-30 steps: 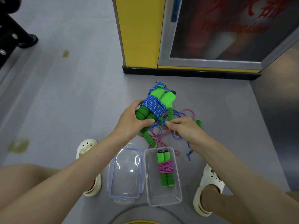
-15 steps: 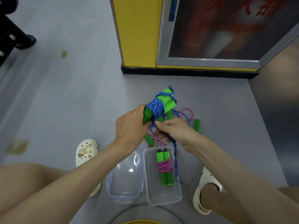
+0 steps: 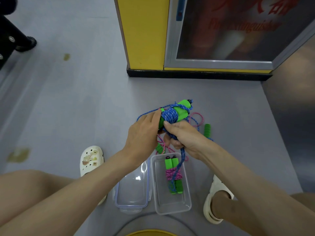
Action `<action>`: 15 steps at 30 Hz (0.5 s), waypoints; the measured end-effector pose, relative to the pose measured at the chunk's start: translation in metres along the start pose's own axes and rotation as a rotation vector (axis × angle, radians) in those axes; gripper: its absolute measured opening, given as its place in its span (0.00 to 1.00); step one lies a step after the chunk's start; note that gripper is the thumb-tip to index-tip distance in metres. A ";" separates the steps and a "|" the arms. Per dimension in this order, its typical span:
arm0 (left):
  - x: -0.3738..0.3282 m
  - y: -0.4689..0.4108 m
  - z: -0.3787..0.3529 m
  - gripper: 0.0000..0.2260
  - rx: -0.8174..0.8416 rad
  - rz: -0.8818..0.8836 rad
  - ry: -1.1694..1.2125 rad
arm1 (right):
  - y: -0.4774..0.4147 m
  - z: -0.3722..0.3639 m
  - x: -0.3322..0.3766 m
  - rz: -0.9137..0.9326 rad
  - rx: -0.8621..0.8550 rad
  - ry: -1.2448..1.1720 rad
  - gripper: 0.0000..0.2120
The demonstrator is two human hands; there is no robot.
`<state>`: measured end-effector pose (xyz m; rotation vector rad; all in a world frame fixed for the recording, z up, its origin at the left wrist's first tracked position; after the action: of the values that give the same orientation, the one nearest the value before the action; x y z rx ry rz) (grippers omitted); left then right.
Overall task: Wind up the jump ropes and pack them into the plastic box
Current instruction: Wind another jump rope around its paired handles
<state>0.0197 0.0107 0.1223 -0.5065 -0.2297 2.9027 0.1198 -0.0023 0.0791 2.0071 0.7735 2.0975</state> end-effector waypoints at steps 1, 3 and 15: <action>-0.001 0.002 -0.004 0.35 0.037 -0.011 0.026 | 0.000 0.002 0.000 -0.004 -0.017 0.001 0.21; -0.005 0.006 -0.014 0.38 0.118 -0.041 0.104 | -0.001 0.008 0.001 -0.015 -0.082 -0.005 0.24; 0.001 0.001 -0.024 0.31 0.486 0.249 0.878 | -0.001 0.031 0.000 -0.021 -0.187 0.057 0.19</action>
<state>0.0268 0.0126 0.0990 -1.6773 0.6732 2.4798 0.1498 0.0074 0.0782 1.8426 0.5792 2.1362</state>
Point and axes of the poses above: each hand's wrist, its own y-axis away from the middle knuckle, its own z-axis out of the back of the hand, x = y × z, the point moved 8 cm from there along -y, towards the middle knuckle, and after that the axes turned 10 degrees about z, right-handed, at the moved point
